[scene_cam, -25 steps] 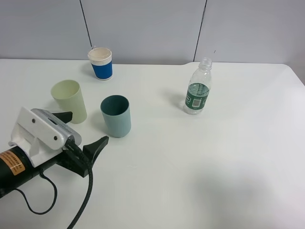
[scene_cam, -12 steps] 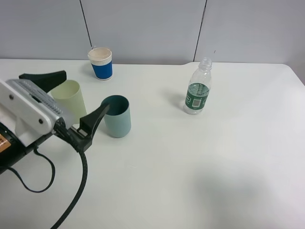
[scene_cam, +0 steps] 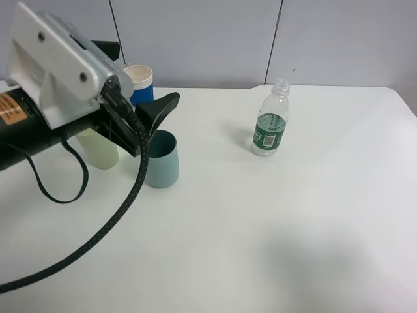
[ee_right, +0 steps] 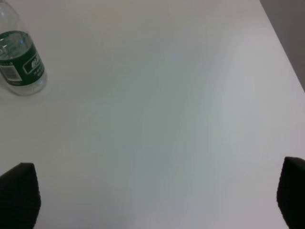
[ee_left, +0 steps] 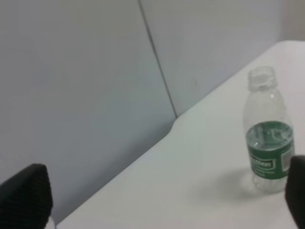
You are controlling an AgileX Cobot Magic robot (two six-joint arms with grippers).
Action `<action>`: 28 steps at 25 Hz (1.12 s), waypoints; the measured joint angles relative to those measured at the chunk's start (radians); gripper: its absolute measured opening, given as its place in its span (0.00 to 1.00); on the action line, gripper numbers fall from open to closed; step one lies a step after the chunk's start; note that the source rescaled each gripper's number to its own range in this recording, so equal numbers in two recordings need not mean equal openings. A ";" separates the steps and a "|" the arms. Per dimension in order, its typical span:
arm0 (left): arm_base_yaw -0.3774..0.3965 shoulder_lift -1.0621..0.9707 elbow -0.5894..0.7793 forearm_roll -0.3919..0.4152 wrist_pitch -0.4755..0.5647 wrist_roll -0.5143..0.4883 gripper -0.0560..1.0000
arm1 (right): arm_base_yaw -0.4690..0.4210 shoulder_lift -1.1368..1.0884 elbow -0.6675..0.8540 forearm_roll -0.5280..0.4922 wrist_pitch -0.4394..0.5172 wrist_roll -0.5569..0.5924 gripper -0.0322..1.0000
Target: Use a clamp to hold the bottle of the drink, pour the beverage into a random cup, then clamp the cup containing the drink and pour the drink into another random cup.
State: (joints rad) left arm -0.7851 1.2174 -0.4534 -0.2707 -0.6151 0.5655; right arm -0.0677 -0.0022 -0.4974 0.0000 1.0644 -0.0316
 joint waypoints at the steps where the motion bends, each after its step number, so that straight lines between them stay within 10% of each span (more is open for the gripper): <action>1: 0.020 -0.011 -0.030 0.049 0.069 -0.002 0.98 | 0.000 0.000 0.000 0.000 0.000 0.000 0.99; 11: 0.163 -0.191 -0.183 0.533 0.697 -0.361 0.98 | 0.000 0.000 0.000 0.000 0.000 0.000 0.99; 21: 0.363 -0.553 -0.187 0.529 1.133 -0.417 0.99 | 0.000 0.000 0.000 0.000 0.000 0.000 0.99; 28: 0.556 -0.790 -0.187 0.527 1.250 -0.431 0.99 | 0.000 0.000 0.000 0.000 0.000 0.000 0.99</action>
State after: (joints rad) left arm -0.2288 0.4275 -0.6408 0.2559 0.6353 0.1345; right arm -0.0677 -0.0022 -0.4974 0.0000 1.0644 -0.0316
